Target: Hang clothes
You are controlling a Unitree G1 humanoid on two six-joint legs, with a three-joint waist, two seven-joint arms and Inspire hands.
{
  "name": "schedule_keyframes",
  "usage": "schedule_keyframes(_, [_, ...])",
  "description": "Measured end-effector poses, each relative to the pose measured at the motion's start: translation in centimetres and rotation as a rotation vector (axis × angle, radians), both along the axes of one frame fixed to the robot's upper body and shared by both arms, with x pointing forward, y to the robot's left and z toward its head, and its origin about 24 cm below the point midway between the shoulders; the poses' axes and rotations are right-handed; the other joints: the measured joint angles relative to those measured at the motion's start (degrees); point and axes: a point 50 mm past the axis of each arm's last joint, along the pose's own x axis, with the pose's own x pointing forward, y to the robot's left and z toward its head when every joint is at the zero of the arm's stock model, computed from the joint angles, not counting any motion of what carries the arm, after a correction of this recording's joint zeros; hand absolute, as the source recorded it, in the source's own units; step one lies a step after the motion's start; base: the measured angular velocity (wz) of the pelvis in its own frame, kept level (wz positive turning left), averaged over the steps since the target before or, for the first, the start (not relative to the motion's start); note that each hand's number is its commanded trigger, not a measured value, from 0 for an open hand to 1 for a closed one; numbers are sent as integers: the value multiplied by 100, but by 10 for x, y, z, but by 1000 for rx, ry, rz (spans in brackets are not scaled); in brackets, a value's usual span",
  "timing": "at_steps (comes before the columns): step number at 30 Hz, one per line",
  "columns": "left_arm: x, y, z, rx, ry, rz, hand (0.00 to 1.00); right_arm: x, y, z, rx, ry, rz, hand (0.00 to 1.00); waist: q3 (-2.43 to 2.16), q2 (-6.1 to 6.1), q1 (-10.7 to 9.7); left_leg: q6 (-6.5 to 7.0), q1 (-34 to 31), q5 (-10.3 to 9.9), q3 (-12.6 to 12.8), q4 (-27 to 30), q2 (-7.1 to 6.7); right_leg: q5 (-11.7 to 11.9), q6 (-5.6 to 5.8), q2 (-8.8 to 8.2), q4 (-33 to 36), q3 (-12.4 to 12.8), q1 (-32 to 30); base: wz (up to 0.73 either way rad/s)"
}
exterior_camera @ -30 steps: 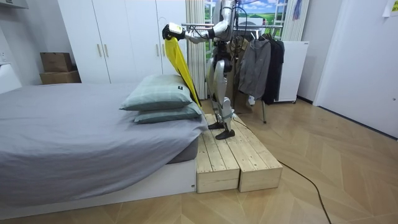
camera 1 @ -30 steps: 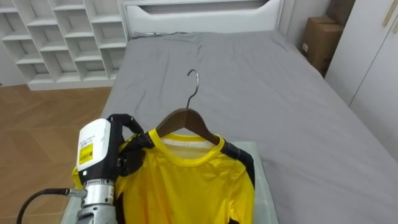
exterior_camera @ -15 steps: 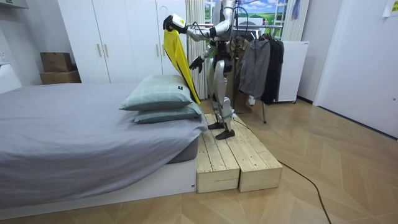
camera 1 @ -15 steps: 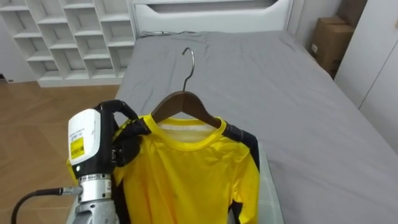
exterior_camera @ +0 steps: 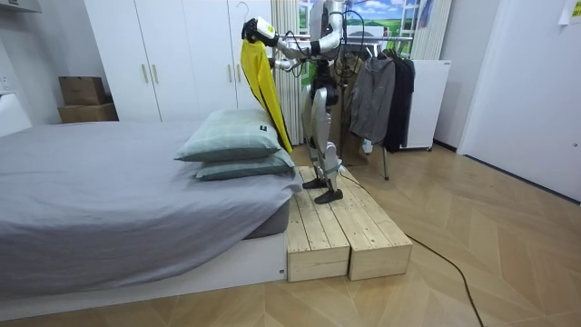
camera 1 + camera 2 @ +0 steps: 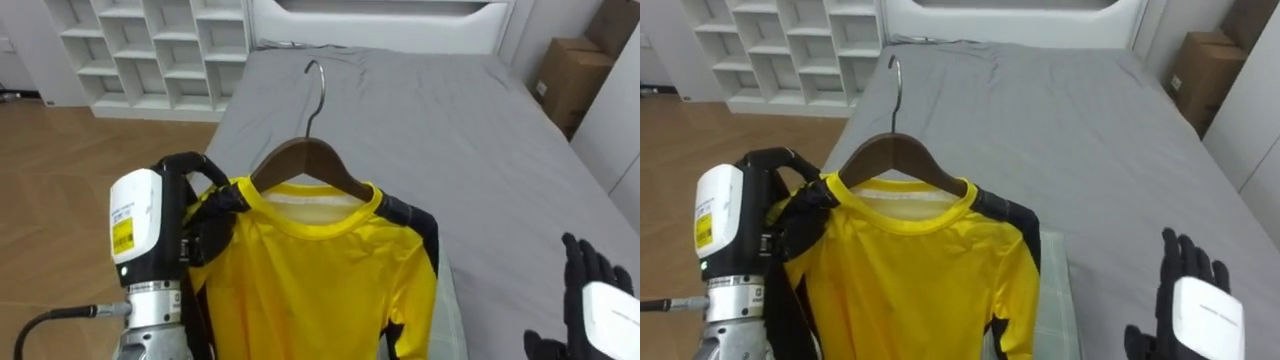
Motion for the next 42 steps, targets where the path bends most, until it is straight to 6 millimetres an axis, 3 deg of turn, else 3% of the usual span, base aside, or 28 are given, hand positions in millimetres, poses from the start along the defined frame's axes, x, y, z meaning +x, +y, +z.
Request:
schedule_keyframes(12, [2, 0, -7, 30, 95, -10, 100, 15, 28, 42, -86, -208, 153, 0, 17, 42, 210, -2, 88, 2, 47, -72, 11, -1, -1, 23, -12, 90, 32, -1])
schedule_keyframes(25, [3, -5, 0, 107, 97, -54, 100, 18, 46, 38, -23, -125, 277, 0, 14, 118, 224, -3, 37, 1, 6, -77, -4, 0, 2, 13, -80, 67, 24, 1])
schedule_keyframes(33, [2, -8, 1, 101, 79, -87, 100, 22, 49, 41, 214, -51, 303, 0, 8, 224, 247, -3, 90, 1, 12, -107, -4, 0, 2, 12, -72, 70, 53, 0])
schedule_keyframes(40, [1, -11, 4, 96, 57, -110, 100, 25, 45, 41, 414, 24, 323, 0, 17, 212, 247, -3, 90, 1, 6, -109, -45, 0, 3, 11, -85, 64, 53, 0])
schedule_keyframes(42, [1, -12, 4, 103, 48, -116, 100, 25, 45, 40, 443, 49, 335, 0, 43, 171, 245, -3, 87, 1, 6, -108, -44, 0, 3, 13, -92, 64, 53, 0])
